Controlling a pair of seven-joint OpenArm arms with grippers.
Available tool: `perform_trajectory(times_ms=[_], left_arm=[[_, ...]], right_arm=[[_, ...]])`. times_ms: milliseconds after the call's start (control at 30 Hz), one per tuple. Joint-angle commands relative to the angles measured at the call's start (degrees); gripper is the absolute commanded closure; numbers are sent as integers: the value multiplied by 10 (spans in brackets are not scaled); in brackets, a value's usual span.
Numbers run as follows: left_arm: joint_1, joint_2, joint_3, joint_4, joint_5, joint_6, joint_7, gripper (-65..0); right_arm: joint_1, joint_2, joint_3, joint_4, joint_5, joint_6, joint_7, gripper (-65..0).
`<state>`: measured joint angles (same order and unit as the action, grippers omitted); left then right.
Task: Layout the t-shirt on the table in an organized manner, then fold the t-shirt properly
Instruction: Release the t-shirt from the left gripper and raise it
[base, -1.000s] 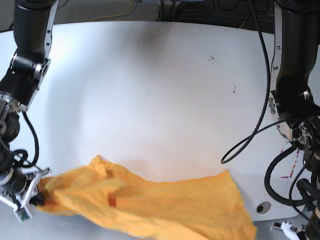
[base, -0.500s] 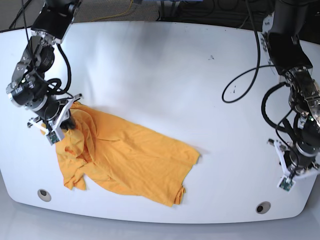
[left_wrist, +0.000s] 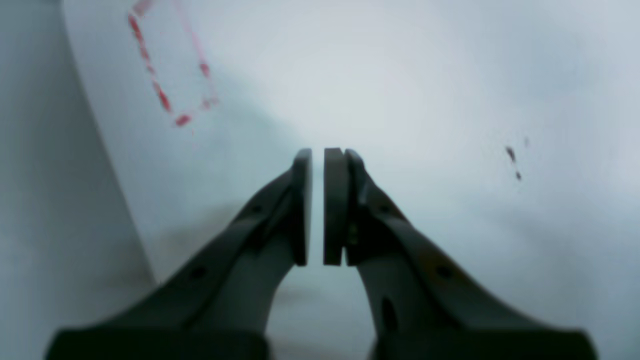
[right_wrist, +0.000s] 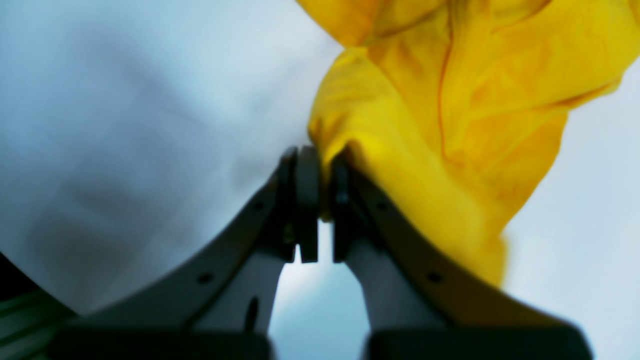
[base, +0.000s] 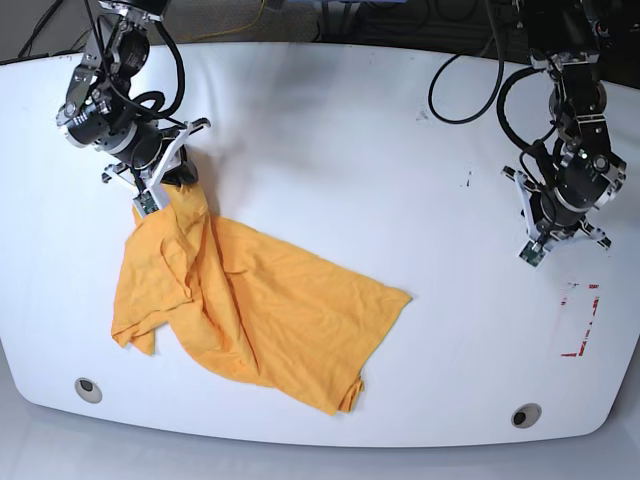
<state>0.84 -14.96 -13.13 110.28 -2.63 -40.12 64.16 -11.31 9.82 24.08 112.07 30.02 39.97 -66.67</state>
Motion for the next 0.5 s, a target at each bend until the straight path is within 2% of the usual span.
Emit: perform_trajectory(times_ms=[0,267,467], left_arm=[[9,-4,0,11,-7,1,-43,-26],[-20,14,2,9,-7,1,-49,-31],[-82,53,3,4,-5,1,-49,-34]], right_arm=[[-8,5,2,12,11,0,31,-30],[-13,7,1,12,7,0,44,-30],[-11,9,2,10,6,0,46,-30]])
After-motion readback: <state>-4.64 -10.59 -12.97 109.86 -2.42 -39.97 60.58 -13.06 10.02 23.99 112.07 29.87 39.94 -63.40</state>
